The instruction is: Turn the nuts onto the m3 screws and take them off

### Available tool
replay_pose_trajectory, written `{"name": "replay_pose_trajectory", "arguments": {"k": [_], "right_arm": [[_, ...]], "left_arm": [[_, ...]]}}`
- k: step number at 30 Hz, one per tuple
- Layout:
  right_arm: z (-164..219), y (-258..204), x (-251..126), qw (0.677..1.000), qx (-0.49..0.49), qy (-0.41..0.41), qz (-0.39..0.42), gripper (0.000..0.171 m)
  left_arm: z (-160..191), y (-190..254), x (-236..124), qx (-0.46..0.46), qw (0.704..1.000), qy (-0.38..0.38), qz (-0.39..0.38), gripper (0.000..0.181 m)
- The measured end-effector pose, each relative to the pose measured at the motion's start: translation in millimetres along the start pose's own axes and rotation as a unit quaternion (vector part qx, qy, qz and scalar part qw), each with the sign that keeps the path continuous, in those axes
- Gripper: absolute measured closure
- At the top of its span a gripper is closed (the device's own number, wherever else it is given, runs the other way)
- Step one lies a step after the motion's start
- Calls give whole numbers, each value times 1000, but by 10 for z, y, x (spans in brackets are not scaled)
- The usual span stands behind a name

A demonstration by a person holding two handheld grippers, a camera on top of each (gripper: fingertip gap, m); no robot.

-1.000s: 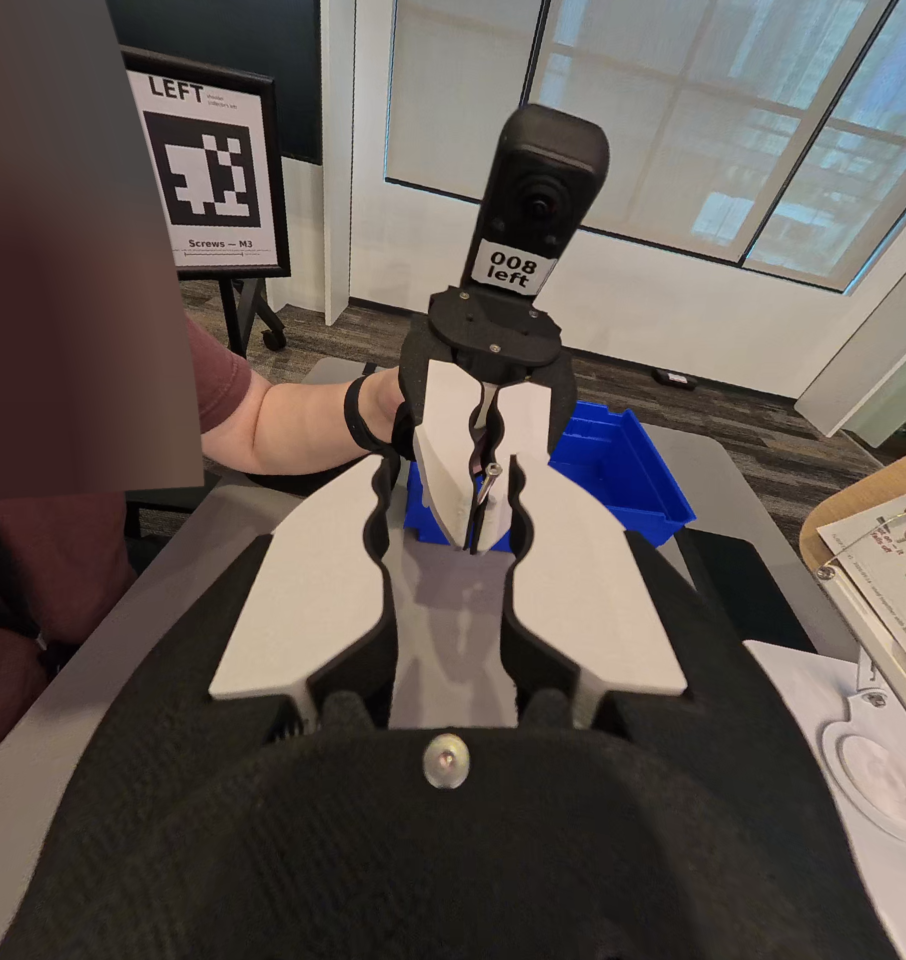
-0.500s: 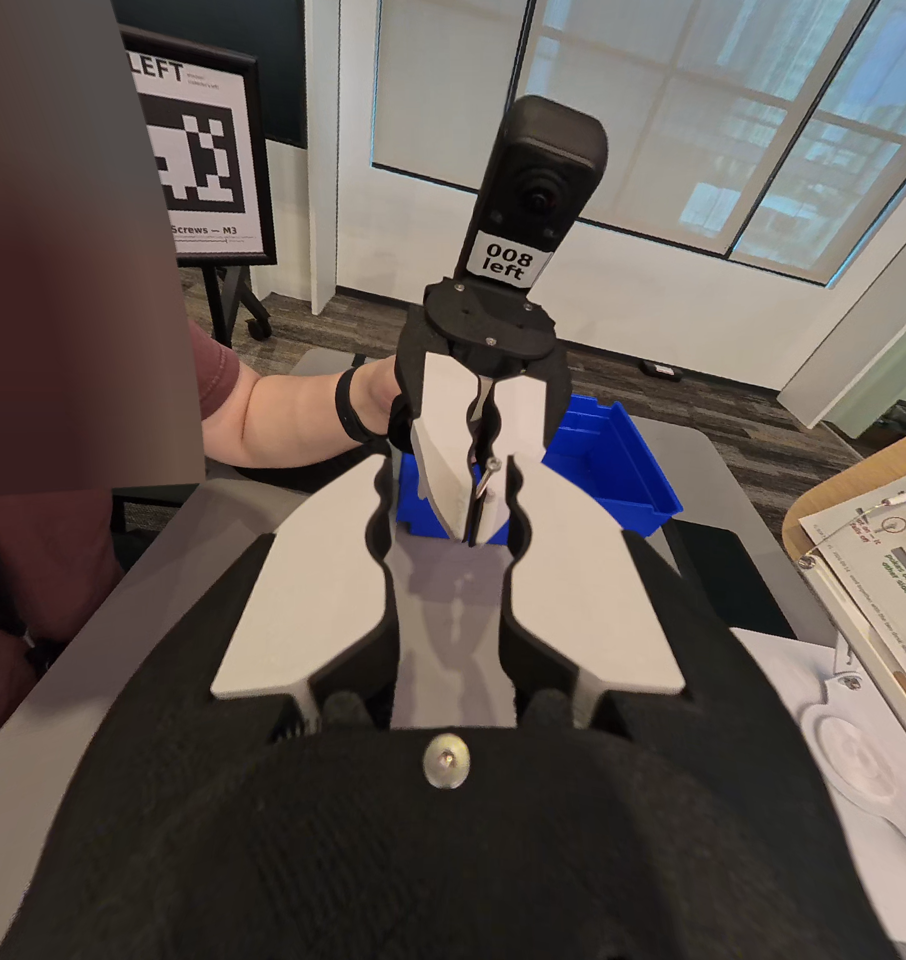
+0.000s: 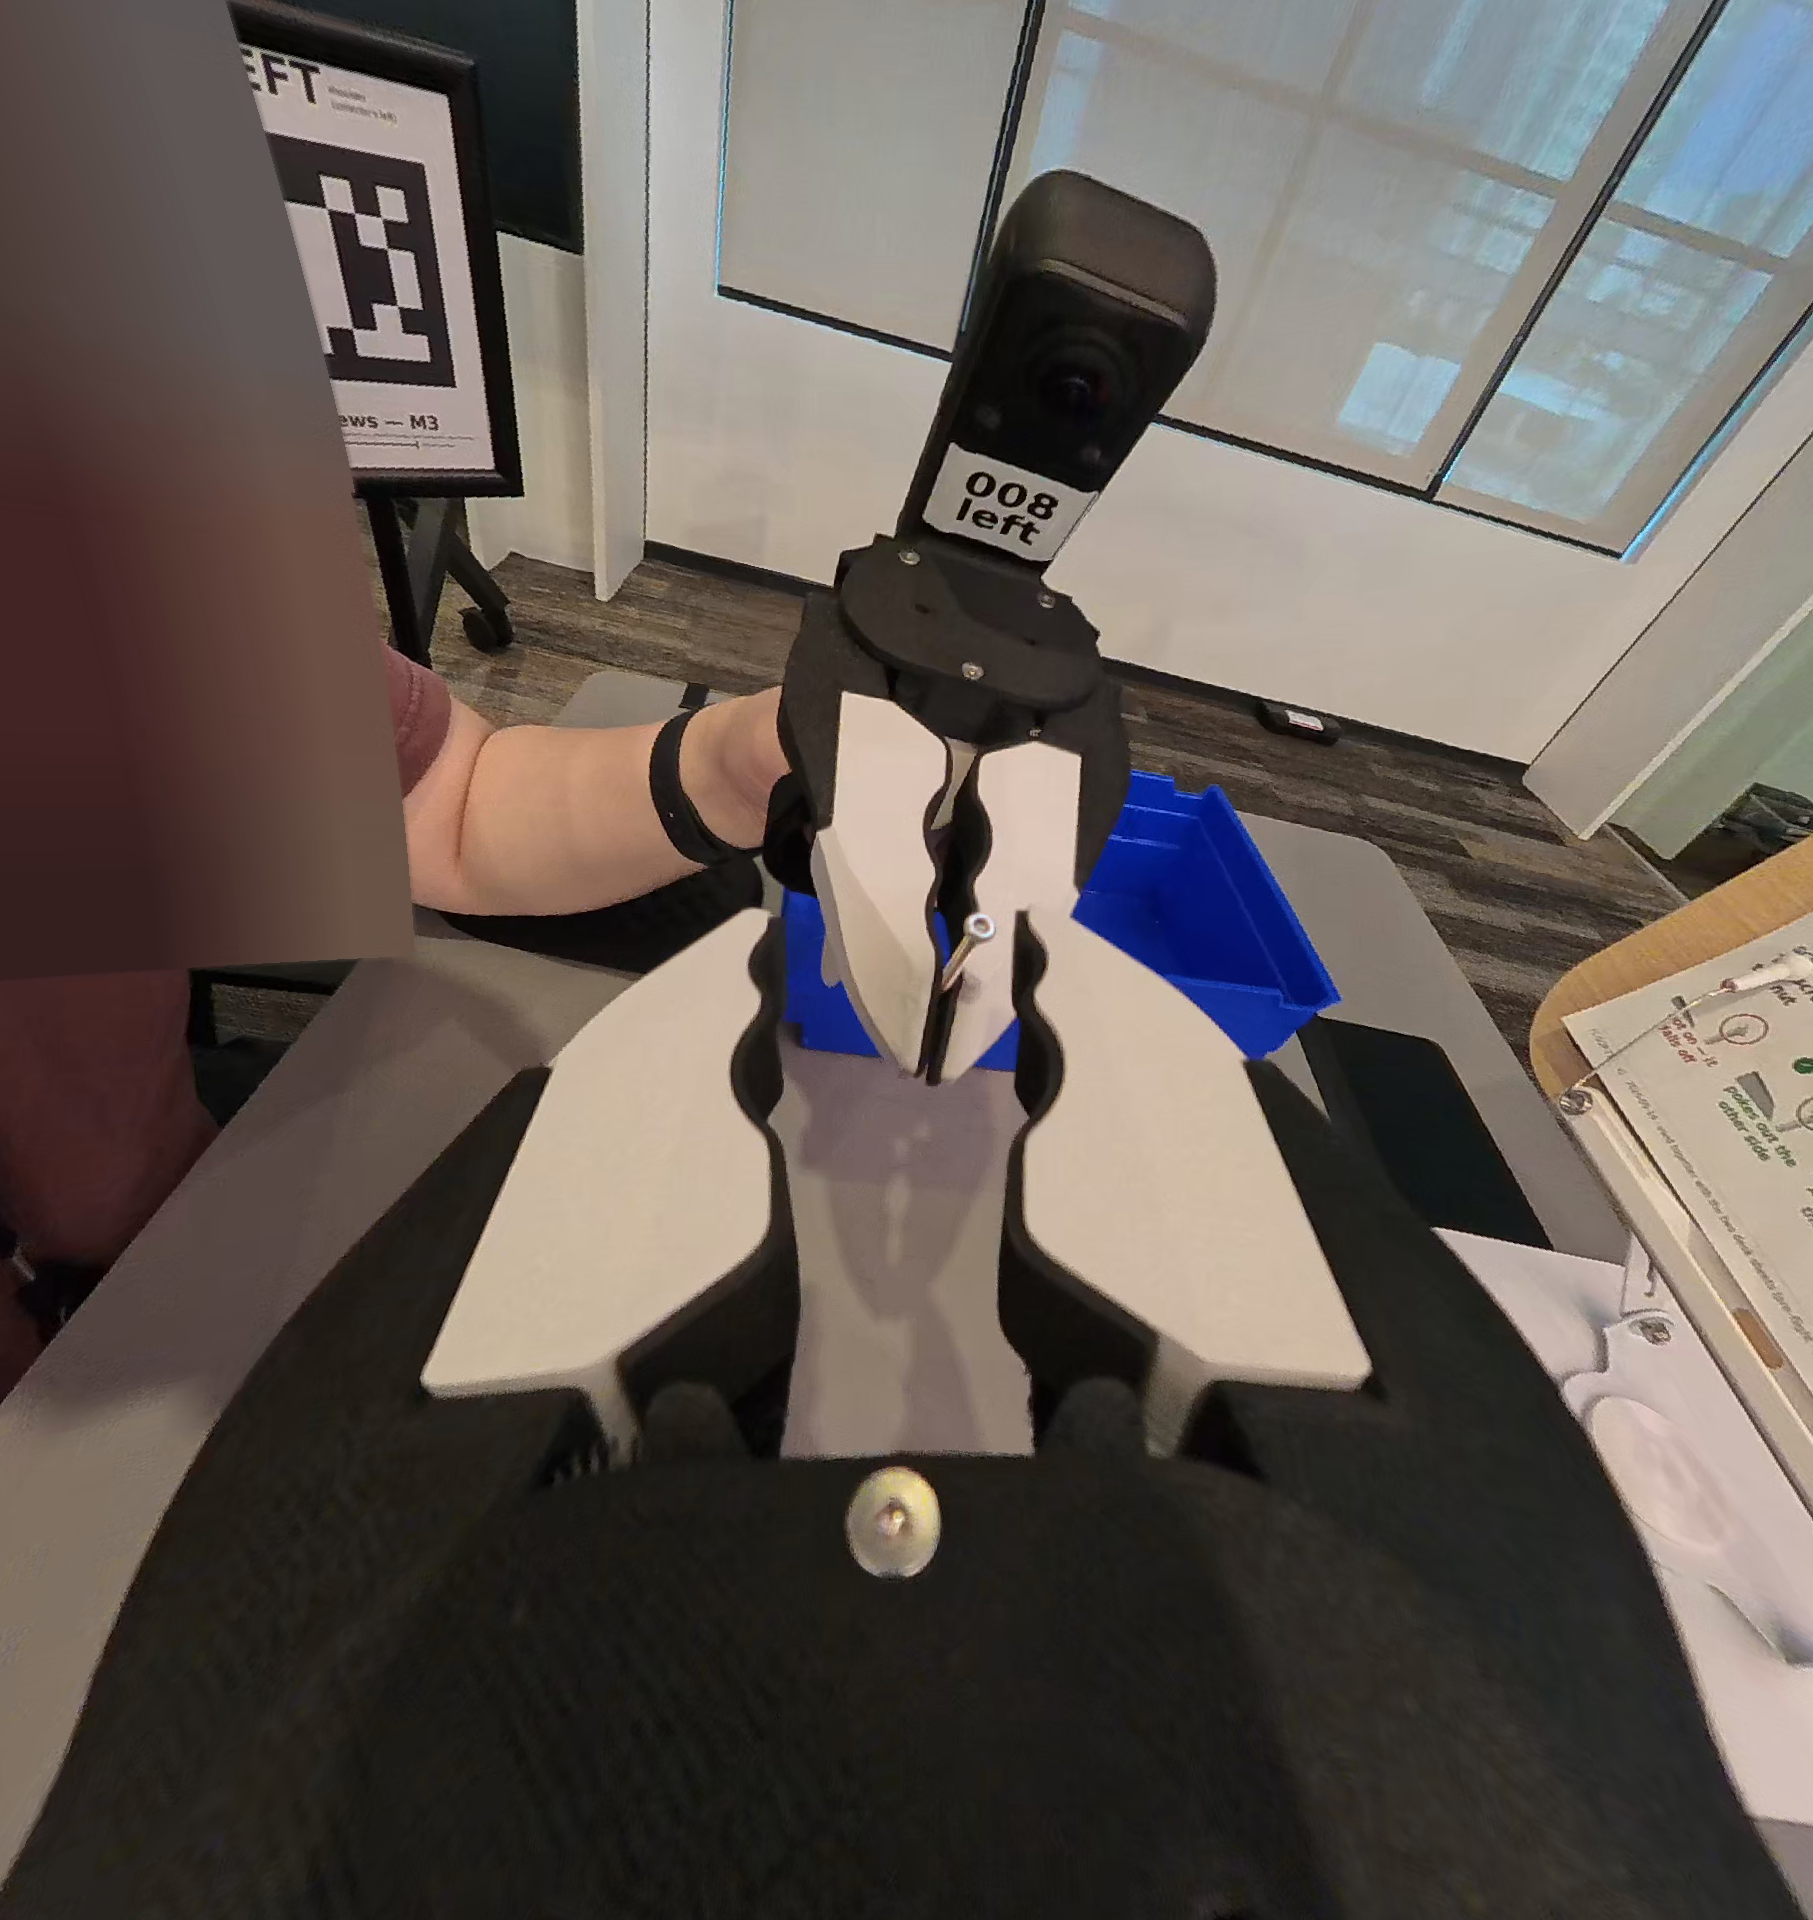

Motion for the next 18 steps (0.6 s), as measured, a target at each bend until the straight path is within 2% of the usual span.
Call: {"name": "replay_pose_trajectory", "arguments": {"k": [18], "right_arm": [[3,-14,62,1000,3,-3,-13,126]], "left_arm": [[-7,10,0,0,1000,-1,-2,180]]}}
Point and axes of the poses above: each gripper's, where its closed fingertips meet, x out along the fingers, z out of its underside, y = z × x across the jaws, the point moved 10 cm from there along -x, back along the fingers, and after that the axes turned 13 degrees about -y, right-handed, at the moved point
